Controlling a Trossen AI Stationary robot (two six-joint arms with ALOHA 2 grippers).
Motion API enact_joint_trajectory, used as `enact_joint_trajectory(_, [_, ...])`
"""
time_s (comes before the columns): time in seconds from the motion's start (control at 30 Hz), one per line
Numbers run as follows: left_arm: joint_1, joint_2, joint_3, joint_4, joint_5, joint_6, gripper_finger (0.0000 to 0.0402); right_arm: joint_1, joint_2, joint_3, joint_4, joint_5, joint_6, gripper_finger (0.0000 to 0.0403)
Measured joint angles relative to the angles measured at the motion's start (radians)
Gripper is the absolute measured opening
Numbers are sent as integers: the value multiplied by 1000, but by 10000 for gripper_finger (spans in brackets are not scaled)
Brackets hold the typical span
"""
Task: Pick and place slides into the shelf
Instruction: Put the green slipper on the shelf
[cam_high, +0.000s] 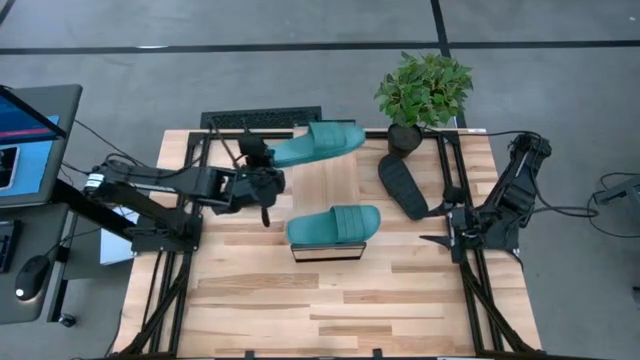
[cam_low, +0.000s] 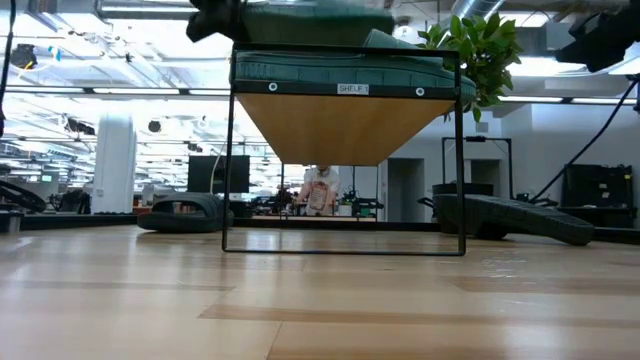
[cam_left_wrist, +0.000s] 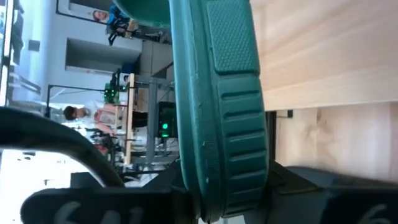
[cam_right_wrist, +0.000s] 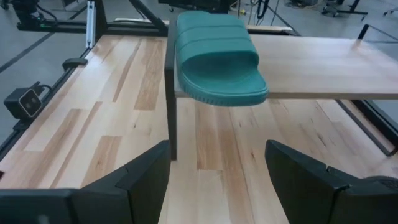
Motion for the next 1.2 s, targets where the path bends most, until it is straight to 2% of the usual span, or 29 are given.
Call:
enact_joint_trajectory(0.27, [23,98,0,5,-35,47,57,0,48,0,-10,-1,42,255])
enact_joint_trajectory(0.43, [24,114,-3,7,-44,47,57,0,69,0,-14,-2,63,255])
enact_joint_trajectory(0.87, [-49,113,-177,99,-154,31,57,0,70,0,-13,-1,64,255])
enact_joint_trajectory(1.2, [-114,113,-247,165,-188,4,57,0,70,0,-11,1,70,255])
